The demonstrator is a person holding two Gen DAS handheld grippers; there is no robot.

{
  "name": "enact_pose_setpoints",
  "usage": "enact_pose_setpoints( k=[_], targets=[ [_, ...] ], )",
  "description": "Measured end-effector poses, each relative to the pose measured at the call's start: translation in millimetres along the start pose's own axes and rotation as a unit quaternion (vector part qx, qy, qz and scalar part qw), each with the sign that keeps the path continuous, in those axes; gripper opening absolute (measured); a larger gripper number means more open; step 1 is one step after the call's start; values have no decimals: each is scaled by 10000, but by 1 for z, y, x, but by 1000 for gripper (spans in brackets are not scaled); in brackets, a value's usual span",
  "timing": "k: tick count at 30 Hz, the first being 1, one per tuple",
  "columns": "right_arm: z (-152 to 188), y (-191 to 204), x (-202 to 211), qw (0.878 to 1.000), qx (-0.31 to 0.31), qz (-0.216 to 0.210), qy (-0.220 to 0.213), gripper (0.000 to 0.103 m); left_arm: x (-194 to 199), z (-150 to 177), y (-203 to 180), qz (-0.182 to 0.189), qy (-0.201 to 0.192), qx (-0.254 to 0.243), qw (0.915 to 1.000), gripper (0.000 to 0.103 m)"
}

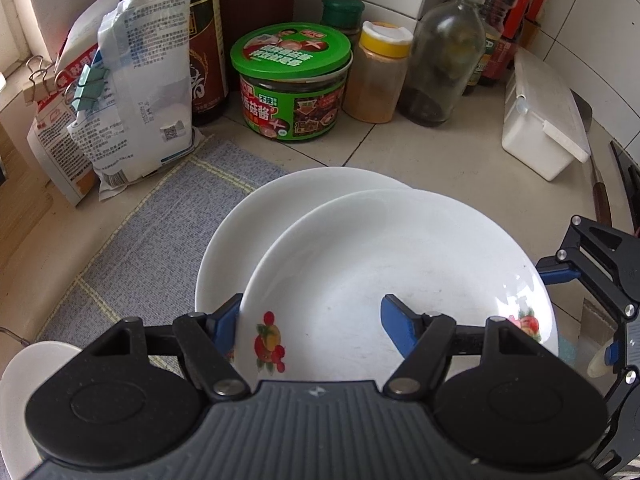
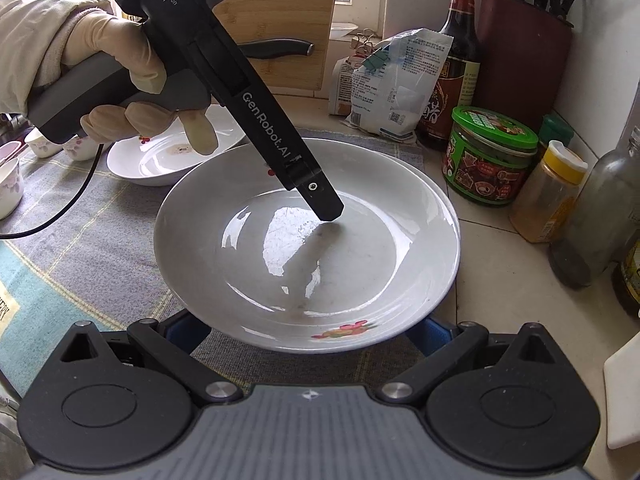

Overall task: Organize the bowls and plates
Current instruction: 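Set the plate down on the flowered plate and open both grippers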

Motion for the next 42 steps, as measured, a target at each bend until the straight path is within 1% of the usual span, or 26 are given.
enact_pose_setpoints(
  k=[9, 29, 42],
  targets=[
    [-5, -6, 2, 9996, -266, 109, -38, 103, -9, -2, 3, -77, 28, -117, 9999, 71],
    [-6, -3, 0, 9995, -233, 226, 54, 103, -12, -5, 7, -130, -40, -138, 9998, 71],
    [-6, -6, -2, 9992, -293, 242, 144, 103, -11, -8, 9, -188, -147, -50, 9997, 71]
  ],
)
Point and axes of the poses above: each gripper's, at about its wrist camera, not at the fingertips, and x roughly against the way its jaws point, y to its left, z to its underside, the point moved 7 cm from there along -x, roughly the way its jaws point, and after that the axes turned 3 degrees about -y, right-handed, at the moved point
